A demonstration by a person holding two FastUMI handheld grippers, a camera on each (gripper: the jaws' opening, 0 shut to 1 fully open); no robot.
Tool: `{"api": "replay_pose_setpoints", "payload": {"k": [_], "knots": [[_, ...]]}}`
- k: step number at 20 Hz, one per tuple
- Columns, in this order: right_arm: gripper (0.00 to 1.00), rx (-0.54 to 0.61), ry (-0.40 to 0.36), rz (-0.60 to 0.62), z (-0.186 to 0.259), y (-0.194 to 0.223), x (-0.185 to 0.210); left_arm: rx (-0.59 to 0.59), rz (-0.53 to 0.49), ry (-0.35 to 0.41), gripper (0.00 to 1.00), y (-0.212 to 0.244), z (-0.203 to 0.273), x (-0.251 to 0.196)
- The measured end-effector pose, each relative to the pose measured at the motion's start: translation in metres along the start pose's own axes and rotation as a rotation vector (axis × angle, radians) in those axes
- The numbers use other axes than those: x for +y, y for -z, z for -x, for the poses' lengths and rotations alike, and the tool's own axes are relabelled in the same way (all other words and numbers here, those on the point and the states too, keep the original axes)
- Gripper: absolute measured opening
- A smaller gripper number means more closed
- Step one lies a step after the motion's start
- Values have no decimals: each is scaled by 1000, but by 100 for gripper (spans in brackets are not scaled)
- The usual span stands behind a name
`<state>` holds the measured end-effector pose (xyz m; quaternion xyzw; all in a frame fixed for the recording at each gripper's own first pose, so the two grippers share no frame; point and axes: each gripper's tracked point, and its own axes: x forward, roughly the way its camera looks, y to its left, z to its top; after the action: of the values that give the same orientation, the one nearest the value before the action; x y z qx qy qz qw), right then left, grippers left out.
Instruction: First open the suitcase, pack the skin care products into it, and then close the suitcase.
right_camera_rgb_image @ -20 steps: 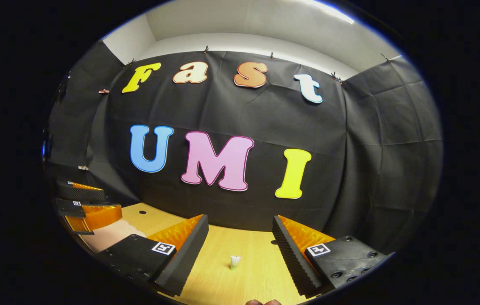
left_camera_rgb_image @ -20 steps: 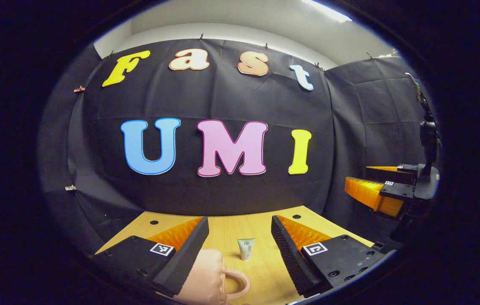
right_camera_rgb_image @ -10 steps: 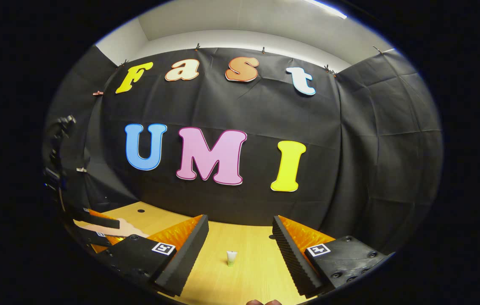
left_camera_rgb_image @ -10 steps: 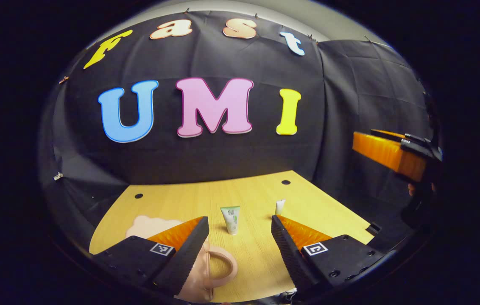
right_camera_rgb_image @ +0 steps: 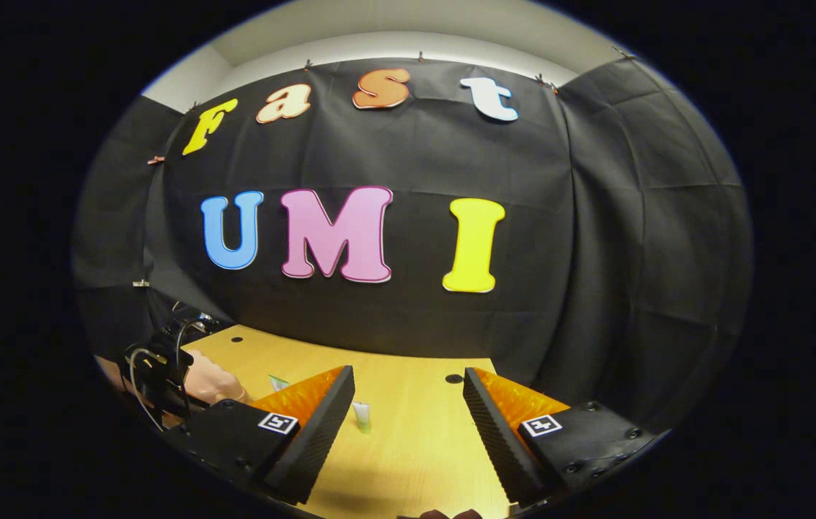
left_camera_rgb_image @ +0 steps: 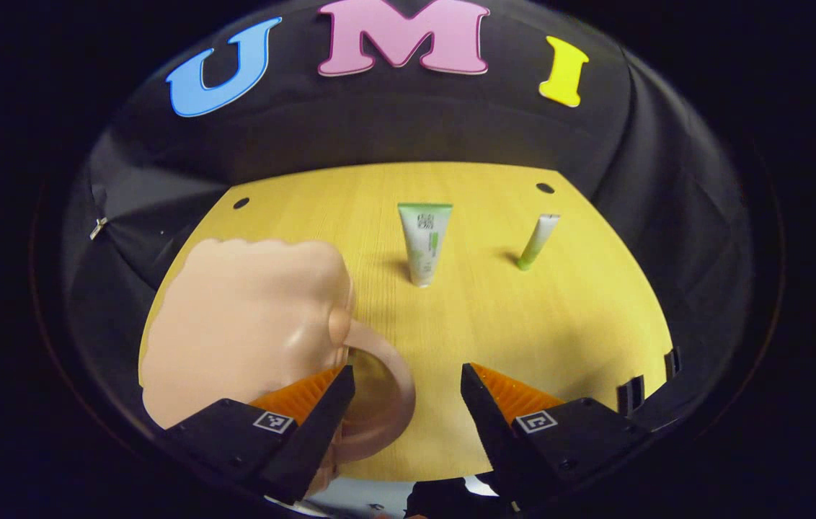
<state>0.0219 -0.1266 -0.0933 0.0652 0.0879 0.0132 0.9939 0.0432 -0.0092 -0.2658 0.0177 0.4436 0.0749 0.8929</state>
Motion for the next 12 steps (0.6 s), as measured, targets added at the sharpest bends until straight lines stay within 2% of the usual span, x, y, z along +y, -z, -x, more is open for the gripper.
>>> {"api": "replay_pose_setpoints", "payload": {"k": [4, 6, 8, 9, 12], "knots": [[96, 62, 23, -18, -8, 24, -39, 135, 78, 12, 92, 22, -35, -6], [96, 70, 38, -29, -8, 30, -53, 176, 102, -4, 86, 31, -46, -2], [96, 93, 39, -46, -9, 43, -61, 195, 142, 28, 44, 32, -42, -8], [96, 105, 32, -52, -10, 47, -61, 194, 128, 60, 23, 28, -41, -11], [97, 118, 4, -46, -18, 54, -58, 146, 31, 76, 14, -1, -13, -9]]}}
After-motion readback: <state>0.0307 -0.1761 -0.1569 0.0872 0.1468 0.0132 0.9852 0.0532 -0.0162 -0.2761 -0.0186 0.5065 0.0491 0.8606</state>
